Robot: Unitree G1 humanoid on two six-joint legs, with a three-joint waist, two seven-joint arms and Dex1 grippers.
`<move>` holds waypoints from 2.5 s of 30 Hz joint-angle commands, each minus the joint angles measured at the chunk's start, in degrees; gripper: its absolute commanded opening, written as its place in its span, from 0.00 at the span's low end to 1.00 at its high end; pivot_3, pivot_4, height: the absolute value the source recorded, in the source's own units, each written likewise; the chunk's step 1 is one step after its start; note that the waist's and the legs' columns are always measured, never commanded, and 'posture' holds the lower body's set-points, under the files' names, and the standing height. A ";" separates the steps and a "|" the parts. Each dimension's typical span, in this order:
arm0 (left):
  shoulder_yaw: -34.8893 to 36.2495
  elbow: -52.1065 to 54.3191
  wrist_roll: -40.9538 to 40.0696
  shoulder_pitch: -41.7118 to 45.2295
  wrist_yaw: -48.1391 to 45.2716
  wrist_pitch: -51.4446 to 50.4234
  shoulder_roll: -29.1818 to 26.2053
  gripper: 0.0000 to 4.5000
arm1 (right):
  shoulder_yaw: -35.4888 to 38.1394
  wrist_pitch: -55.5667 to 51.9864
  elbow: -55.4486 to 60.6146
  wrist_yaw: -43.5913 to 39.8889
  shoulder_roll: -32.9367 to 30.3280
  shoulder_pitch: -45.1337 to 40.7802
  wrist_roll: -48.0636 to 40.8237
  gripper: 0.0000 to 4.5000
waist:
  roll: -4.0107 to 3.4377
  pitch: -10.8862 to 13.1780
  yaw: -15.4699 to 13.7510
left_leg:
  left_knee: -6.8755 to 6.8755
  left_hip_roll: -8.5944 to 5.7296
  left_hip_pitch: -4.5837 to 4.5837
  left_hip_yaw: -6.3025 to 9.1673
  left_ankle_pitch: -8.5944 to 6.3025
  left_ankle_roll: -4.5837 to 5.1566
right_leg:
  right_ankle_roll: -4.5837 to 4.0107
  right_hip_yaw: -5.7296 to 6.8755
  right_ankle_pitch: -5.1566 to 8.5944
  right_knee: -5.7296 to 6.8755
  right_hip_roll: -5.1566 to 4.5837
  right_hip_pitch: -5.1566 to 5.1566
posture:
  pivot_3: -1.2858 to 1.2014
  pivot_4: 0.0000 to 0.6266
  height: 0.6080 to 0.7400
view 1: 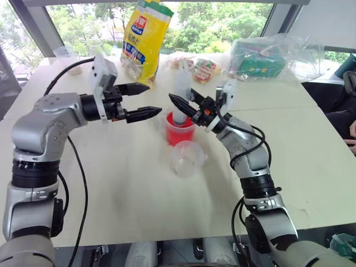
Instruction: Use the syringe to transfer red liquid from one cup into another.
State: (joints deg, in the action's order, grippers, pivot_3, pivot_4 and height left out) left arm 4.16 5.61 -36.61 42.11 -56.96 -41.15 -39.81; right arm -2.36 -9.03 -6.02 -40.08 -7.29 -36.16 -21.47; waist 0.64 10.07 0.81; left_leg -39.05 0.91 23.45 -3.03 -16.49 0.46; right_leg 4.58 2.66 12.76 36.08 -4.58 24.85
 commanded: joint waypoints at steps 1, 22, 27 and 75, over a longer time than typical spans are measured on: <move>0.29 0.62 -0.52 4.42 1.79 1.15 2.63 1.00 | -0.55 2.52 0.88 -0.58 0.03 -0.36 0.78 0.33 | 0.00 0.00 -0.01 | 0.00 0.00 0.00 0.00 0.00 0.00 | 0.00 0.00 0.00 0.00 0.00 0.00 | 0.52 0.24 1.00; -2.52 -0.52 0.07 8.50 -0.18 0.10 6.74 1.00 | -0.83 4.44 -1.79 -0.61 -0.75 -1.66 2.71 0.33 | -0.01 0.02 0.03 | -0.03 -0.01 -0.04 0.00 0.03 -0.04 | 0.00 -0.03 0.00 0.03 0.02 -0.04 | 0.52 0.24 1.00; -0.18 1.34 -1.70 7.56 -0.55 -2.18 3.58 1.00 | -0.68 4.67 -2.92 -0.90 -0.92 -2.27 2.62 0.33 | -0.01 0.02 0.19 | -0.03 0.00 -0.04 0.01 0.02 -0.04 | 0.00 -0.03 0.00 0.03 0.03 -0.03 | 0.52 0.24 1.00; -3.49 -5.97 4.09 11.89 4.61 5.10 14.73 0.00 | -2.38 2.00 -0.97 -1.30 -1.48 -0.52 2.56 0.33 | -0.01 0.03 -0.01 | -0.04 -0.02 -0.05 0.00 0.03 -0.04 | 0.01 -0.04 -0.01 0.03 0.01 -0.05 | 0.52 0.24 1.00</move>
State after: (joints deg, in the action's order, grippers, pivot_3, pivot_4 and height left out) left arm -0.26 -2.11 -32.20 51.51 -52.24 -37.04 -24.82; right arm -4.03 -7.03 -9.75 -40.83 -9.36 -36.40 -18.35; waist 0.64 10.09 0.80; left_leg -39.09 0.89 23.41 -3.03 -16.46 0.42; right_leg 4.59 2.62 12.75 36.11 -4.56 24.81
